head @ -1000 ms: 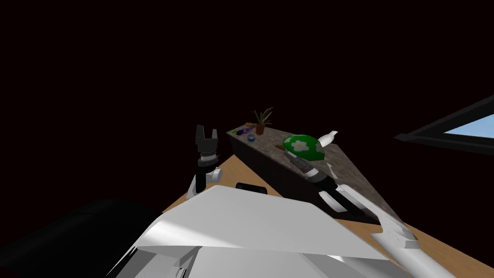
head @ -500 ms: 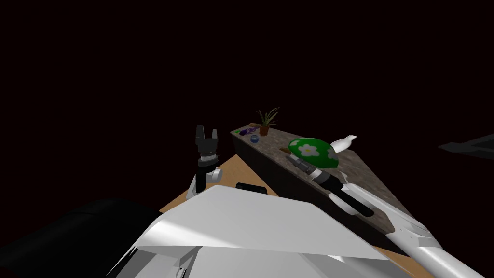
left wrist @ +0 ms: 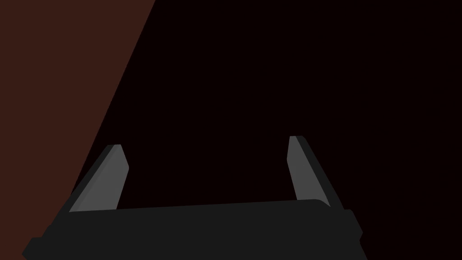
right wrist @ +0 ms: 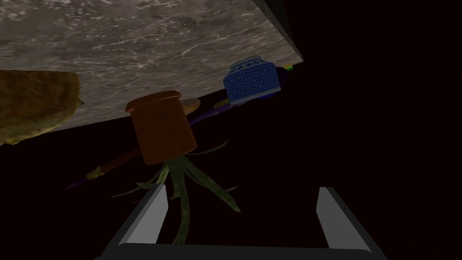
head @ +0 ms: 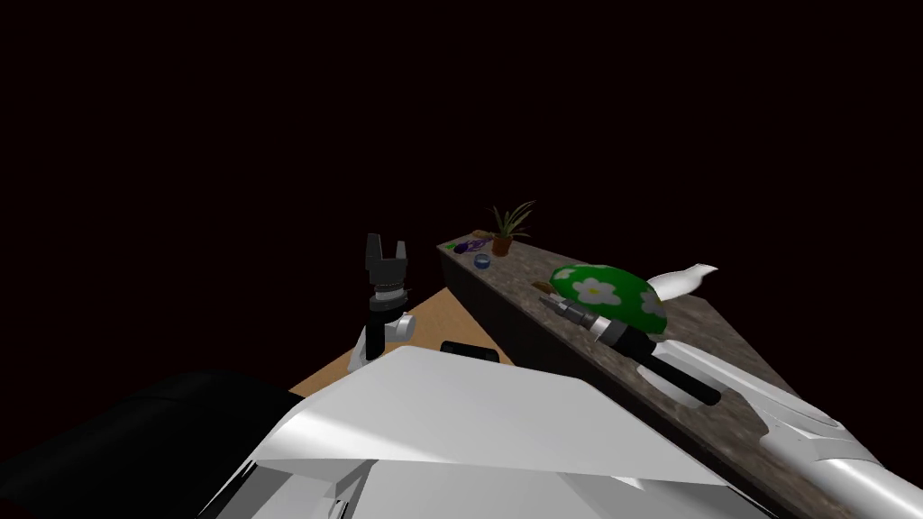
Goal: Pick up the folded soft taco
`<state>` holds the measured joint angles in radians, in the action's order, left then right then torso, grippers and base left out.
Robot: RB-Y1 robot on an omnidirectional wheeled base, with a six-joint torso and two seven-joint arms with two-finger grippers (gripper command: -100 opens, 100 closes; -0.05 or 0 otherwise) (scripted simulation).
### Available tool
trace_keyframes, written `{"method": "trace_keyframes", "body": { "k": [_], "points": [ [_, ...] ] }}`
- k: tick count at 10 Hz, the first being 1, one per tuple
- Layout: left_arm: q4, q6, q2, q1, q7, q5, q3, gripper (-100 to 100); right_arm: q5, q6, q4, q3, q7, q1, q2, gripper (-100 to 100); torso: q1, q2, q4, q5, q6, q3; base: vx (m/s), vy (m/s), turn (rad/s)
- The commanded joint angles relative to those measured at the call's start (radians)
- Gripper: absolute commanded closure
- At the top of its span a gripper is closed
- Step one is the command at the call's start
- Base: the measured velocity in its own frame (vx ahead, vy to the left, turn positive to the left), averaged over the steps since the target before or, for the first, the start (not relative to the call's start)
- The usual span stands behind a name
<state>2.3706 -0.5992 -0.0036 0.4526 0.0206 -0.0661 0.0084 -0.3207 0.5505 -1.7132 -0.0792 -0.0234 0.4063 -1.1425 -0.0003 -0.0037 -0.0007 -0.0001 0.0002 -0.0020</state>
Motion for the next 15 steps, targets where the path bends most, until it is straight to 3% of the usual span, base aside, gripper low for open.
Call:
{"method": "trace_keyframes", "body": {
  "k": [1, 2, 3, 6, 11, 13, 15],
  "points": [
    [0.000, 0.000, 0.000, 0.000, 0.000, 0.000, 0.000, 0, -0.008, 0.008, 0.026, -0.005, 0.001, -0.001, -0.046, -100, 0.000, 0.000, 0.000, 0.000, 0.000, 0.000, 0.035, -0.008, 0.110],
    [0.000, 0.000, 0.000, 0.000, 0.000, 0.000, 0.000, 0, -0.024, 0.014, 0.065, -0.018, 0.003, -0.003, -0.079, -100, 0.000, 0.000, 0.000, 0.000, 0.001, 0.000, 0.037, -0.007, 0.186],
    [0.000, 0.000, 0.000, 0.000, 0.000, 0.000, 0.000, 0, -0.024, 0.014, 0.065, -0.018, 0.003, -0.003, -0.101, -100, 0.000, 0.000, 0.000, 0.000, 0.000, 0.000, 0.030, -0.010, 0.108],
    [0.000, 0.000, 0.000, 0.000, 0.000, 0.000, 0.000, 0, -0.055, 0.026, 0.139, -0.045, 0.008, -0.006, -0.192, -100, 0.000, 0.001, 0.000, 0.000, 0.001, 0.000, 0.036, -0.013, 0.151],
    [0.000, 0.000, 0.000, 0.000, 0.000, 0.000, 0.000, 0, -0.084, 0.037, 0.204, -0.076, 0.011, -0.005, -0.296, -100, 0.000, 0.000, 0.000, 0.000, 0.000, 0.000, 0.038, -0.013, 0.125],
    [0.000, 0.000, 0.000, 0.000, 0.000, 0.000, 0.000, 0, -0.112, 0.048, 0.256, -0.110, 0.011, 0.001, -0.369, -100, 0.000, 0.000, 0.000, 0.000, 0.001, 0.000, 0.043, -0.013, 0.167],
    [0.000, 0.000, 0.000, 0.000, 0.000, 0.000, 0.000, 0, -0.125, 0.052, 0.280, -0.128, 0.010, 0.005, -0.407, -100, 0.000, 0.000, 0.000, 0.000, 0.001, 0.000, 0.037, -0.015, 0.094]
  ]
}}
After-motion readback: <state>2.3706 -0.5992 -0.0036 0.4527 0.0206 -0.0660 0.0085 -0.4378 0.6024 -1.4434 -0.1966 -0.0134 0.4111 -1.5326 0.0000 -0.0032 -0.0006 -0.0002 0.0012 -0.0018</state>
